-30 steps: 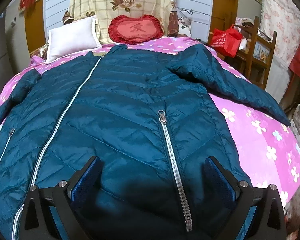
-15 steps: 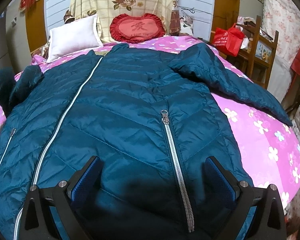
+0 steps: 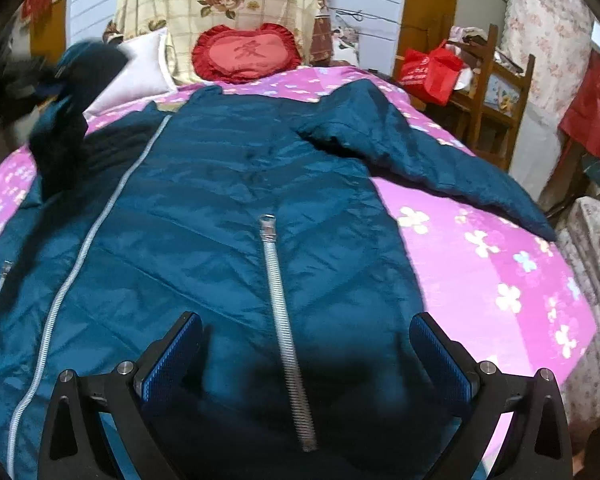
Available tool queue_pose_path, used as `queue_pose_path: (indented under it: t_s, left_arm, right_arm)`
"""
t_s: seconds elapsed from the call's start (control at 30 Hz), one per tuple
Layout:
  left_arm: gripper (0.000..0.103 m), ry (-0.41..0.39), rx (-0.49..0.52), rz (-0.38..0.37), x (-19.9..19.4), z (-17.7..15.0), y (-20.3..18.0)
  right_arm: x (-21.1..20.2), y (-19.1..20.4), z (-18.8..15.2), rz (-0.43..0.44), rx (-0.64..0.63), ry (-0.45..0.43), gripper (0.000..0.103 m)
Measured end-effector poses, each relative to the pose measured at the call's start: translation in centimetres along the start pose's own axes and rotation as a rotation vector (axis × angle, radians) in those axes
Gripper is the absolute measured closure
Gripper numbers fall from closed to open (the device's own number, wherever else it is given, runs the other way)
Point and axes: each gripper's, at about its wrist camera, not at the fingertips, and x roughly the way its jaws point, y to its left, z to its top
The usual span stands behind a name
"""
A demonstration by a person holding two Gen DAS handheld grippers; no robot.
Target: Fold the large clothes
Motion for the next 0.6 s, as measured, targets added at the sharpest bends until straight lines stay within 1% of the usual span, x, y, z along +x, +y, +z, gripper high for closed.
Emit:
queue_pose_path:
  t_s: [0.07, 0.1, 0.2, 0.27, 0.3, 0.33, 0.4, 0.47, 0.53, 0.6]
  left_arm:
    - [0.09, 0.026, 0.007, -0.006, 2.6, 0.4, -1.5]
    - [0.09, 0.049, -0.009, -0.021, 4.3, 0.3, -1.9]
    - [0.089, 0.091, -0.049, -0.025, 7.4, -0.4, -2.0]
    - [0.082, 0.128, -0.071, -0.004, 9.1, -1.6, -1.8]
    - [0.073, 0.152, -0.079, 0.0, 10.0, -2.1, -1.7]
    - [0.057, 0.178, -0.091, -0.009, 10.5, -2.7, -1.7]
    - [0.044, 0.215, -0.111, -0.047, 10.9, -3.7, -1.7]
    - [0.044, 0.237, -0.115, -0.078, 10.4, -4.6, -1.9]
    - [0.041, 0.25, -0.109, -0.093, 9.4, -5.1, -2.2]
    - [0.041, 0.245, -0.103, -0.109, 8.0, -5.4, -2.2]
  right_arm:
    - [0.0, -0.5, 0.0, -0.023, 0.001, 0.006, 0.0]
    - [0.0, -0.8, 0.0, -0.022, 0.006, 0.004, 0.0]
    - [-0.1, -1.6, 0.1, -0.024, 0.019, 0.001, 0.0]
    - [0.0, -2.1, 0.2, -0.004, 0.041, 0.002, 0.0]
    - [0.0, -2.3, 0.3, 0.002, 0.048, 0.001, 0.0]
    - [0.0, -2.3, 0.3, 0.003, 0.048, 0.002, 0.0]
    - [0.2, -2.4, 0.3, 0.004, 0.047, 0.006, 0.0]
    - [0.3, -2.4, 0.3, 0.004, 0.053, 0.009, 0.0]
    - [0.4, -2.3, 0.3, 0.001, 0.057, 0.012, 0.0]
    - [0.5, -2.3, 0.2, -0.011, 0.058, 0.013, 0.0]
